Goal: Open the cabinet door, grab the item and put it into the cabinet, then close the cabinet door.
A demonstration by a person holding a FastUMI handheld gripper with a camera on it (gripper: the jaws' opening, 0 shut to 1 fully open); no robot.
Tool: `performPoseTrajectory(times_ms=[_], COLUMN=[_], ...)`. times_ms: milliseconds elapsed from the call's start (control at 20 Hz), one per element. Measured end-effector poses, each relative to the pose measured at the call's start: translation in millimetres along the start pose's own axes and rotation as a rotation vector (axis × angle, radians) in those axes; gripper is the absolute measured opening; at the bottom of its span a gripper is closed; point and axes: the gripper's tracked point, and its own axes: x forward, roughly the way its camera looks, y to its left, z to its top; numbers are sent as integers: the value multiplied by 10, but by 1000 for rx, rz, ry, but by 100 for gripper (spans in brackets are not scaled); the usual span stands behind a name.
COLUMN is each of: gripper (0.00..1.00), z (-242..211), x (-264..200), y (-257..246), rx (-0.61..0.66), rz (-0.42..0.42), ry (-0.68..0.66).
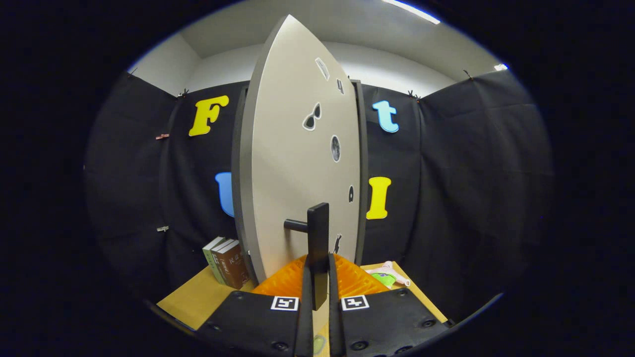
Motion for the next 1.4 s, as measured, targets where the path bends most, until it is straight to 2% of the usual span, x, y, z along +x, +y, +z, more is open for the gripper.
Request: performPoseTrajectory(times_ms=[200,250,350,500,650,850,1050,1100,1250,1350,1400], gripper=[16,16,11,8,8,8,15,32,70,96,96], z=[12,32,83,58,51,22,77,94,328,445,461], x=[-59,-68,-165,-105,-85,-163,-252,-301,-372,-356,-398], y=[-343,-381,-533,-606,-683,-873,-1060,-1040,-996,-891,-837], rx=[35,40,17,66,36,21,-21,-19,-34,-47,-47], rz=[-111,-114,-157,-140,-139,-204,-267,-264,-254,-209,-194], ry=[-17,-26,-38,-30,-40,-36,-59,-71,-175,-230,-237])
